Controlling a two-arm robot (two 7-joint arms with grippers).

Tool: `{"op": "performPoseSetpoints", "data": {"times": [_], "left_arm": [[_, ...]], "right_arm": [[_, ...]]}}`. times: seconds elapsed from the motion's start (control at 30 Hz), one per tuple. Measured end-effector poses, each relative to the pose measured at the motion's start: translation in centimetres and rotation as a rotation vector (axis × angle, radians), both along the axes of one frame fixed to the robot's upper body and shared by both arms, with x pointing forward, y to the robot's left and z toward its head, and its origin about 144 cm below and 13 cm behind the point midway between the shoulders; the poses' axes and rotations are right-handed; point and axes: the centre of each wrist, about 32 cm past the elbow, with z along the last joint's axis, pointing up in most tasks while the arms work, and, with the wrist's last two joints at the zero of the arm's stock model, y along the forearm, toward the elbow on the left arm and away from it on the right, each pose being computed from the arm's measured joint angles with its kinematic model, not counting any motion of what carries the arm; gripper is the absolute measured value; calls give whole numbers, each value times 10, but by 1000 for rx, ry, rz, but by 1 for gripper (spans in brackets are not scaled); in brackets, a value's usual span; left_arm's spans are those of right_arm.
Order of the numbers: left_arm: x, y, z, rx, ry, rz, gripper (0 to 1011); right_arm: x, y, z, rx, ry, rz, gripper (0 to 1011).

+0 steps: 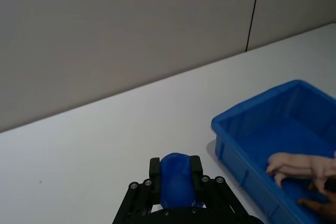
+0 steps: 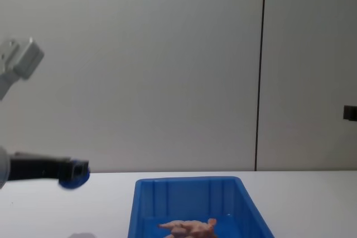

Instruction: Pick up the two dolls from the table and place them into the box.

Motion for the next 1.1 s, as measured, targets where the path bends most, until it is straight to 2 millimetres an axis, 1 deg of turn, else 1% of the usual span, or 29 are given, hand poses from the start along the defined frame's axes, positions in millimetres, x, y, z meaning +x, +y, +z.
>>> {"op": "performPoseSetpoints", "data": {"times": [0.23,0.57,0.77,1.1], "left_arm": [[9,-5,14,-52,-57,-80,305],[20,-12,24,-118,-76,-217,253],[26,-17,27,-144,-65,-293,220],[44,-26,26,-166,13,-451,220]], "right_arm": [[0,0,0,0,0,0,1001],[0,0,0,0,0,0,1001],[0,0,0,0,0,0,1001],[0,0,0,0,0,0,1001]]}}
